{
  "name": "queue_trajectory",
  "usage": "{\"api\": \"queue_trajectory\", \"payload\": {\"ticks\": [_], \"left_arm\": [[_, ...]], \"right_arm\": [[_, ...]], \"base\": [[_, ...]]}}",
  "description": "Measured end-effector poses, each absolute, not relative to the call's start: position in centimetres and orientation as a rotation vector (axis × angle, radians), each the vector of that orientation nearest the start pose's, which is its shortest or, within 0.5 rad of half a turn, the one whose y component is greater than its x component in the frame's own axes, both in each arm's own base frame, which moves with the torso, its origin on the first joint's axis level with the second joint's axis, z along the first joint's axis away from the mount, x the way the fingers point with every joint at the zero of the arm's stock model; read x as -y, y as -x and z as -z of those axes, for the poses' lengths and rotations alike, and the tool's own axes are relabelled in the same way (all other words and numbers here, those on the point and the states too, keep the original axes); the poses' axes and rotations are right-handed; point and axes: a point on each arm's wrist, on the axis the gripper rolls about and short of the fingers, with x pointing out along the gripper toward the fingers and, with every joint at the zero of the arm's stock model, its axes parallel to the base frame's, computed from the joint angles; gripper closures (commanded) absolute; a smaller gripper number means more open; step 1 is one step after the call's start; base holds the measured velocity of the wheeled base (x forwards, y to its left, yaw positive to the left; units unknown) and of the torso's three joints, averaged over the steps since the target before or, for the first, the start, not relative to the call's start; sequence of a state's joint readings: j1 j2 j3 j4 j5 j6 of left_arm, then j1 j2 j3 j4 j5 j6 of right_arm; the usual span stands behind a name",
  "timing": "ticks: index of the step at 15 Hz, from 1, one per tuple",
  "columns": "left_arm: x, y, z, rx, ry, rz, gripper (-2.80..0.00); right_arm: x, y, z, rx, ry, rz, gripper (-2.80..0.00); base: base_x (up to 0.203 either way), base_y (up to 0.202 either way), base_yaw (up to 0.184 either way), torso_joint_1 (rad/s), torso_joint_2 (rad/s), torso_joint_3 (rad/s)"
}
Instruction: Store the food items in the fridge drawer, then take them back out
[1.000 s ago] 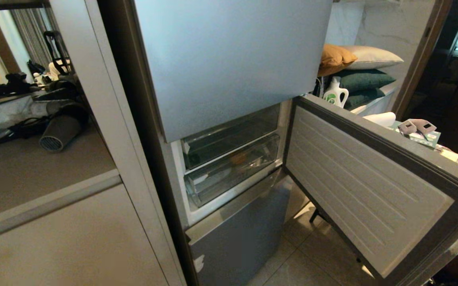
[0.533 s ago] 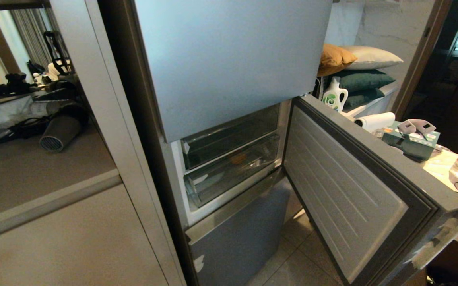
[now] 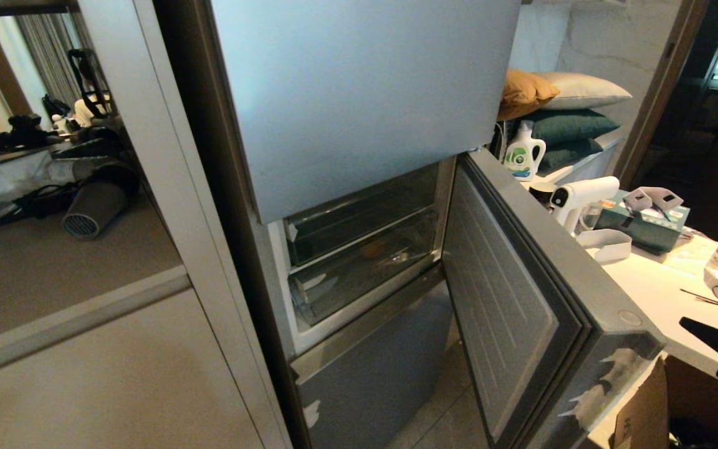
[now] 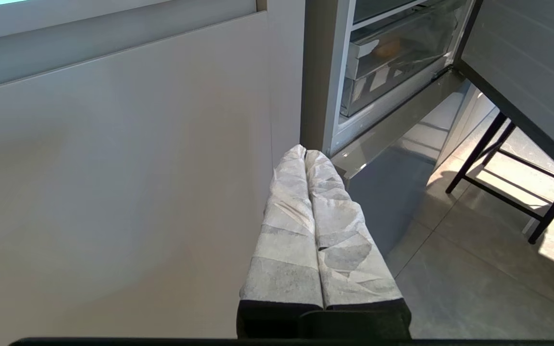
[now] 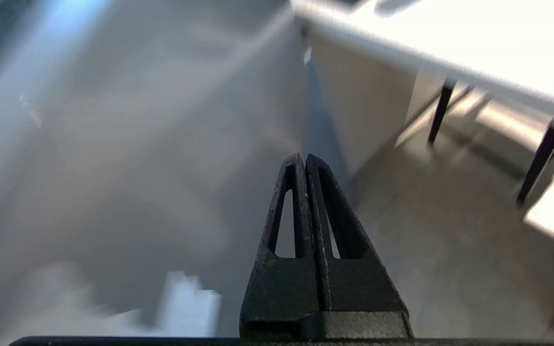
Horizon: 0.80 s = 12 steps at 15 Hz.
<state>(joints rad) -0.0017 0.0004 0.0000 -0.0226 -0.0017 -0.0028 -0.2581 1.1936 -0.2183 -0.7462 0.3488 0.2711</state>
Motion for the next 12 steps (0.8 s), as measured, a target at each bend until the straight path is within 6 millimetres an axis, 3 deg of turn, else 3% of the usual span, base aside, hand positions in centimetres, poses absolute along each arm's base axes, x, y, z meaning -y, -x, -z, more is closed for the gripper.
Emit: {"api": "queue_trajectory", "payload": {"ticks": [4, 8, 10, 12], "left_arm": [[0.0, 2.3, -7.8, 0.022, 0.003, 0.003, 0.0], [0.0, 2.3, -7.8, 0.022, 0.003, 0.003, 0.0], [0.0, 2.3, -7.8, 0.022, 0.003, 0.003, 0.0], [0.0, 2.3, -7.8, 0.022, 0.003, 0.003, 0.0]], "right_arm": [[3.3, -17.9, -14.5, -0.336, -0.387, -0.252, 0.0], [3.3, -23.6, -13.7, -0.398, -0.373, -0.365, 0.0], [2.2, -26.6, -12.7, -0.435, -0.329, -0.436, 0.0], [0.0, -28.3, -11.7, -0.468, -0.29, -0.526, 0.0]], "base": [[0.0, 0.0, 0.0, 0.0, 0.0, 0.0], [0.0, 0.0, 0.0, 0.0, 0.0, 0.0], [0.0, 0.0, 0.0, 0.0, 0.0, 0.0], [0.0, 0.0, 0.0, 0.0, 0.0, 0.0]]}}
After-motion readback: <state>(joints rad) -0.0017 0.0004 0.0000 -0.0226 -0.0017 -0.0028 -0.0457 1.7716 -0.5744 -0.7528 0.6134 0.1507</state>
